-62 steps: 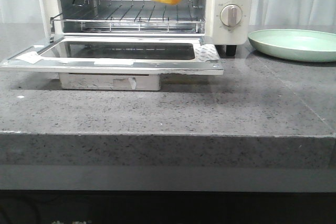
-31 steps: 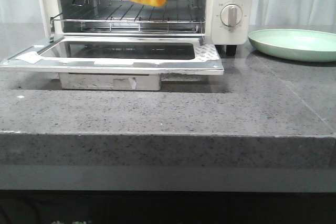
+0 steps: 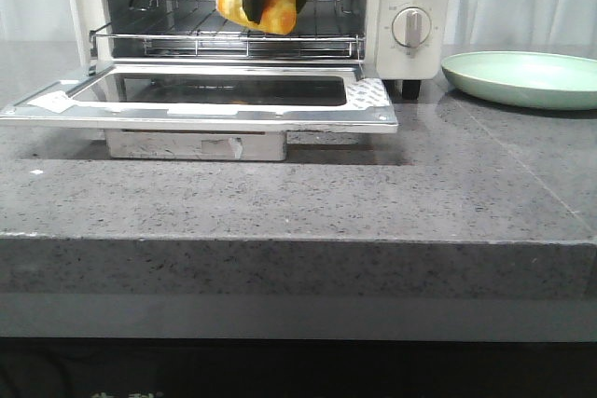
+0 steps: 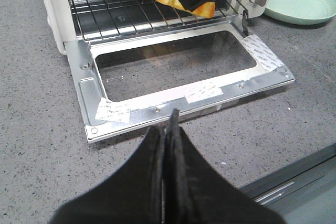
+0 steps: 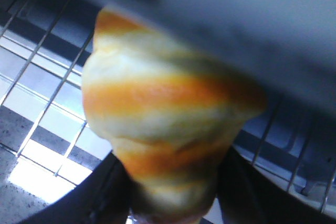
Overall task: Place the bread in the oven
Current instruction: 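Lower the croissant onto the oven rack and open the right gripper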
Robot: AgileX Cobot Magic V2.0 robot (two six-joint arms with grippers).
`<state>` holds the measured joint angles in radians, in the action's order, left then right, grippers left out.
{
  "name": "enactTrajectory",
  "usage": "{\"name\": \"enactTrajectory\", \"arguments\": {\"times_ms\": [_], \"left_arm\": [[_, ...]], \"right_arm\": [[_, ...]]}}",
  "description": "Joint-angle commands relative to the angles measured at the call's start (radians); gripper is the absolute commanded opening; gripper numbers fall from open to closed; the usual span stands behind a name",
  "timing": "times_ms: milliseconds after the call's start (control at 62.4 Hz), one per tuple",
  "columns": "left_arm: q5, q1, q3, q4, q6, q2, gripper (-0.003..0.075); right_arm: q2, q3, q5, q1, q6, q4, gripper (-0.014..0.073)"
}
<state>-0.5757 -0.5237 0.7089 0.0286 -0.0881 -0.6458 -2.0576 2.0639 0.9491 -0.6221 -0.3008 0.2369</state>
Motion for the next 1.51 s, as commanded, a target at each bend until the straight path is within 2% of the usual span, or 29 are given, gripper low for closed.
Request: {"name": "enactTrajectory", "arguments": {"times_ms": [0, 336, 416, 528, 625, 737, 1009, 1297, 1489], "left_arm": [[0.079, 0.001, 0.03, -0.002, -0.004, 0.002, -0.0018], [0.079, 0.001, 0.03, -0.002, -0.004, 0.002, -0.0018], [0.079, 0.001, 0.03, -0.002, -0.004, 0.002, -0.0018], [0.079, 0.001, 0.03, -0.002, -0.004, 0.002, -0.0018], [0.079, 0.001, 0.03, -0.002, -0.004, 0.002, -0.0018], [0.079, 0.001, 0.03, -0.002, -0.004, 0.002, -0.0018], [0.079, 0.001, 0.03, -0.002, -0.004, 0.002, -0.0018], [0.079, 0.001, 0.03, -0.002, -0.004, 0.002, -0.0018], [0.079, 0.001, 0.03, -0.002, -0.004, 0.002, -0.0018]], "right_arm": [[0.062, 0.04, -0.066, 0.002, -0.001, 0.032, 0.0162], [0.063, 0.04, -0.061, 0.005, 0.0, 0.034, 0.0174], [0.063, 0.04, -0.061, 0.005, 0.0, 0.034, 0.0255], [0.066, 0.04, -0.065, 0.005, 0.0, 0.033, 0.0486], [0.066, 0.04, -0.061, 0.005, 0.0, 0.033, 0.0619], [0.069, 0.04, -0.037, 0.004, 0.0, 0.032, 0.0593], [0.139, -0.013, 0.013, -0.023, 0.0, 0.037, 0.0594], [0.42, -0.371, -0.092, -0.01, 0.019, 0.059, 0.0594], [0.621, -0.584, -0.142, 0.084, 0.031, 0.042, 0.0594]]}}
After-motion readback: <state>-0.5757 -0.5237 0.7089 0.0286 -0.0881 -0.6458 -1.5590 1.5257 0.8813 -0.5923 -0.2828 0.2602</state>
